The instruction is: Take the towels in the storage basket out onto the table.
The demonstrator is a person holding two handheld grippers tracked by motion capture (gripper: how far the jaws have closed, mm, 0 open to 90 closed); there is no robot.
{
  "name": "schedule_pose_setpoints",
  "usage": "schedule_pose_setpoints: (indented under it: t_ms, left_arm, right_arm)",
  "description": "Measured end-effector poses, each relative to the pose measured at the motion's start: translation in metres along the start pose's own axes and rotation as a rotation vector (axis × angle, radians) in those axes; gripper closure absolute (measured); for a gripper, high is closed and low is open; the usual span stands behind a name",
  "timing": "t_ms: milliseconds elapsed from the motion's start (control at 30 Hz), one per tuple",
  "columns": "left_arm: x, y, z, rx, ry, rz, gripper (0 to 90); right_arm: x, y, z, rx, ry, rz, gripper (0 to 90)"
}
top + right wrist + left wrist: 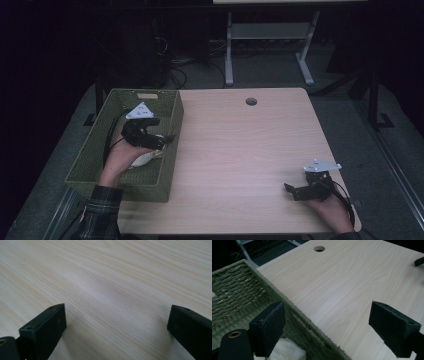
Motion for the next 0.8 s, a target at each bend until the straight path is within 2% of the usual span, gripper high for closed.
schedule_pose_setpoints:
  t_ms: [167,300,433,600,800]
  left_arm:
    - [-0.005,0.009,0.010,0.007,-0.019,0.010,13.2]
    - [-0.010,0.017,0.018,-0.008,-0.036,0.012,13.3]
    - [-0.014,0.026,0.026,-0.005,-0.053,0.023,13.5]
    - [-0.013,0.036,0.034,-0.003,-0.063,0.052,13.7]
    - [-0.003,0.054,0.045,-0.006,-0.077,0.113,13.7]
  right_arm:
    - [0.000,0.000,0.000,0.000,0.000,0.000,1.8]
    - [0.000,0.000,0.000,0.000,0.000,0.000,1.7]
    - [0.000,0.000,0.000,0.000,0.000,0.000,1.8]
    - [0.000,0.000,0.000,0.002,0.000,0.000,1.8]
    - [0.000,0.000,0.000,0.001,0.000,0.000,1.8]
Point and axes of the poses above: each handheld gripper's, and its own axes: x roughly forward along the jaws, y roughly out of its underside, z roughly to its left, the point moved 7 cm from there along x, roughly forward along the jaws, and after that the axes turned 11 degrees about x, right-handed, at the moved point
